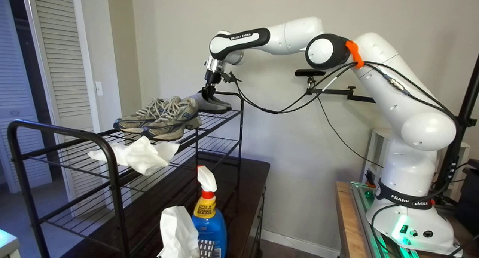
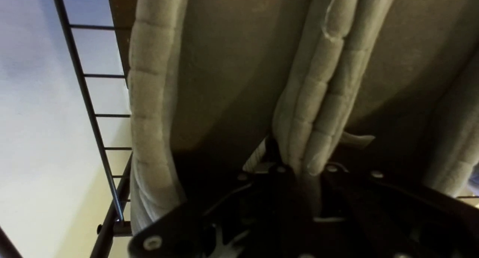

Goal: Rotate the house sleepers to the right.

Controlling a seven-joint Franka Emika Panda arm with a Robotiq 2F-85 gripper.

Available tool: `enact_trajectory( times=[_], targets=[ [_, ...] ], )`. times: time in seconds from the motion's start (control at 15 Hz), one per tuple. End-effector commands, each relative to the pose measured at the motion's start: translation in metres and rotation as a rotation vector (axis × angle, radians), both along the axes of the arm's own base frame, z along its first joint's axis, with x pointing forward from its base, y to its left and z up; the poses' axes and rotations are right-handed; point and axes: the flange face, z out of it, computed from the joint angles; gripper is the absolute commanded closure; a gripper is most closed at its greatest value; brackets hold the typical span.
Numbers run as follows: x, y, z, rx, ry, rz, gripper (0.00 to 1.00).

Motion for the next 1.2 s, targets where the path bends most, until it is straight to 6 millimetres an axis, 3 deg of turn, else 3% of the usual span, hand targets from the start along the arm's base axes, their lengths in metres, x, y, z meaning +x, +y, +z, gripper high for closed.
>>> enact_trajectory(
  times=[0.0, 0.4, 0.6, 0.67, 0.87, 0.93, 1.13],
  targets=[
    [-0.018, 0.014, 0.044, -0.006, 0.009, -0.122, 0.97],
    [-0.041, 0.02, 0.082, 0.046, 0.066, -0.243, 0.97],
    [-0.053, 0.028, 0.085, 0.097, 0.121, -0.202, 0.97],
    [-0.038, 0.02, 0.078, 0.062, 0.087, -0.224, 0.9],
    [-0.044, 0.025, 0.077, 0.072, 0.115, -0.215, 0.9],
    [-0.044, 0.025, 0.077, 0.073, 0.118, -0.214, 0.97],
    [-0.04, 0.037, 0.079, 0.124, 0.084, -0.437, 0.97]
  ],
)
